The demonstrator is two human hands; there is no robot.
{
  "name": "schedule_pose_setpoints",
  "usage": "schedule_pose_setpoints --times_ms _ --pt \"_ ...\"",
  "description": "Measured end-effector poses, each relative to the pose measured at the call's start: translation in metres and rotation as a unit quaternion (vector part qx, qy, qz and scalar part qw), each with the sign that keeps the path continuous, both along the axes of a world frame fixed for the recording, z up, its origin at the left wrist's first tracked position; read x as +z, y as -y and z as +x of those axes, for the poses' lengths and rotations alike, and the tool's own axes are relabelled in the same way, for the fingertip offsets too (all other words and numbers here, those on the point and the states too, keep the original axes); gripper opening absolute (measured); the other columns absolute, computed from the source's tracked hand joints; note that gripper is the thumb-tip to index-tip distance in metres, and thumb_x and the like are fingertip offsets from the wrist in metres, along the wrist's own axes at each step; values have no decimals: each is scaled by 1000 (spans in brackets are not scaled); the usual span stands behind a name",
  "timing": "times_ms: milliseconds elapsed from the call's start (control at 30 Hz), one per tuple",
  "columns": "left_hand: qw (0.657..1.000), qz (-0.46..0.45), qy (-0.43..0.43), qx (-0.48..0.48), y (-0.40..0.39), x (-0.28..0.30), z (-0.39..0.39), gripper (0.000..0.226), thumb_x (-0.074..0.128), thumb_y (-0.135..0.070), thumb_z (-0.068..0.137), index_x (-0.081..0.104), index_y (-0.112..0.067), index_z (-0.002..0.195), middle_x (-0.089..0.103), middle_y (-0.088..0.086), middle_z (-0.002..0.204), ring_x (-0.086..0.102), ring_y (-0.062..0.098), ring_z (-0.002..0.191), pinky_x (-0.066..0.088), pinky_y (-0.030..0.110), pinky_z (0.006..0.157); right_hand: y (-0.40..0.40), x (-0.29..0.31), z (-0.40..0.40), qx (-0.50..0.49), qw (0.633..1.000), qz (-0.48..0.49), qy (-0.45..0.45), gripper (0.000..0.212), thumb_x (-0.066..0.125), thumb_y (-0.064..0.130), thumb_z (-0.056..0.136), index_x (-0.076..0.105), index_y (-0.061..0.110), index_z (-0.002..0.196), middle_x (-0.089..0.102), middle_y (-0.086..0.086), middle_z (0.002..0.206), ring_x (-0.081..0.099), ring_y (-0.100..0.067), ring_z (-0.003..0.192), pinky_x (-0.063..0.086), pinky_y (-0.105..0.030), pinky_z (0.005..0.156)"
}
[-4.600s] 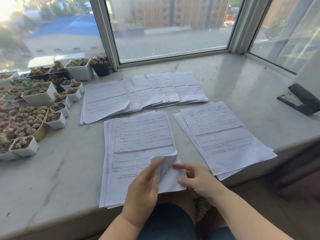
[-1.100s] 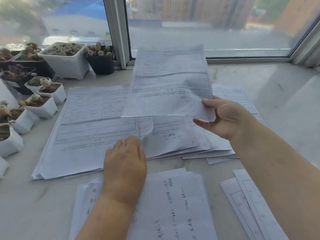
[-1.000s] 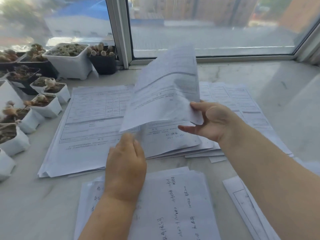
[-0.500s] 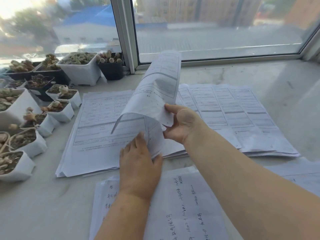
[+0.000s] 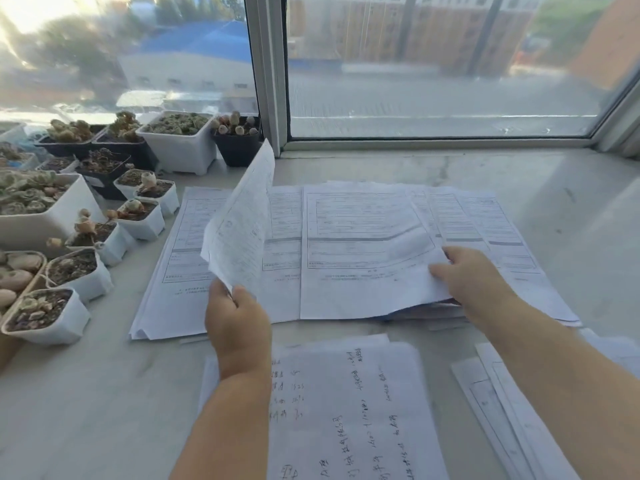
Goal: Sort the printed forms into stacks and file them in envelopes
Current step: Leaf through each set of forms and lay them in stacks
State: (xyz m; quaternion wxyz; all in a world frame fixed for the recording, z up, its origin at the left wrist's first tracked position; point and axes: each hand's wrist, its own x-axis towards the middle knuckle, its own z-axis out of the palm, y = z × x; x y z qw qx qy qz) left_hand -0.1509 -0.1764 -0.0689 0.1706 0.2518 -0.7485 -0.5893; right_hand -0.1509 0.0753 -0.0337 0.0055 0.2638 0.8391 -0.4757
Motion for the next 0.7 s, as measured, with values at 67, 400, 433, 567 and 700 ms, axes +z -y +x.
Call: schedule_pose_setpoints --times_ms 67,400,433,567,700 --pt "1000 7 -10 -7 -1 -2 0 19 37 -7 95 50 -16 84 51 -1 71 50 20 68 41 30 60 5 6 4 39 993 105 -44 18 48 3 87 65 3 92 68 -21 94 61 -38 84 46 -37 66" --pt "975 -109 -133 -143 -11 -5 7 56 40 7 94 36 -15 145 50 -27 117 46 -22 103 35 1 83 76 -5 -35 99 994 9 -50 19 46 7 90 61 17 85 60 3 76 55 -18 70 44 -22 55" --pt "966 -115 -125 -195 -11 -7 7 60 41 7 92 35 -19 145 49 -26 123 48 -13 112 38 9 91 76 -11 -37 100 994 12 -33 19 46 7 90 58 18 79 57 4 73 53 -17 69 39 -19 52" --pt "931 -189 -58 -308 -11 -13 4 53 50 0 86 48 -25 132 60 -18 119 53 2 108 34 43 107 72 -21 -42 118 993 -5 23 18 50 9 91 64 8 100 67 -10 100 61 -28 94 48 -30 76" --pt "904 -278 -36 -322 -15 -15 0 17 62 -39 85 69 -29 97 64 -16 113 51 5 116 23 37 110 57 -11 -41 128 987 79 48 32 51 19 93 60 7 122 66 -11 109 62 -28 100 52 -34 83"
